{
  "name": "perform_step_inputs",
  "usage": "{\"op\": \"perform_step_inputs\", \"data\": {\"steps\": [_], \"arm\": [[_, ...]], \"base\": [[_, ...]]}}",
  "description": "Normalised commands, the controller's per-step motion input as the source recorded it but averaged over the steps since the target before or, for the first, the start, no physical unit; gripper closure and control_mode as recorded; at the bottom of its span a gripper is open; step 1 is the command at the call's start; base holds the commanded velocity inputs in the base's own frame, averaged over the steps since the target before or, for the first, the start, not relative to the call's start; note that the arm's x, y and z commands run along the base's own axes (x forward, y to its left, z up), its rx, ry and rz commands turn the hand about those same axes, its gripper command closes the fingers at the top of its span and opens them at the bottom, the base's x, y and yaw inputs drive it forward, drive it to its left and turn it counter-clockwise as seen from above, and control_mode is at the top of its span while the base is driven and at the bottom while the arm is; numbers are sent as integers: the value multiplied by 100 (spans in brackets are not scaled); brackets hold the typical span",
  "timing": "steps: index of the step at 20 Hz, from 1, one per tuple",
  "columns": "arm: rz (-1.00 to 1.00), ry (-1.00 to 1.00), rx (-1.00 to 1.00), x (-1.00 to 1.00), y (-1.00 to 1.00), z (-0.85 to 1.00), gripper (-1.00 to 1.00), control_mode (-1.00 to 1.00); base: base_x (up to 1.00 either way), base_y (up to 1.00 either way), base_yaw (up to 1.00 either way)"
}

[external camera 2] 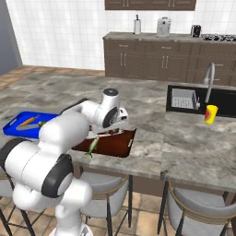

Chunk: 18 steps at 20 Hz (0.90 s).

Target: Gather the broccoli and carrot from the fridge and place them on a tray on the dining counter. Then gather the fish and chicken drumstick from the fridge and place them on the other tray.

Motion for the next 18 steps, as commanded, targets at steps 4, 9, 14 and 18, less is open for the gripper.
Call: {"op": "perform_step_inputs", "data": {"steps": [4, 9, 14, 18], "arm": [[0, 5, 0, 40, 0, -32, 100, -100], [0, 2, -2, 32, 0, -34, 100, -100], [0, 0, -5, 21, 0, -36, 100, -100], [0, 0, -7, 16, 0, -42, 100, -100]], "base": [[0, 0, 0], [0, 0, 0], [0, 0, 0], [0, 0, 0]]}}
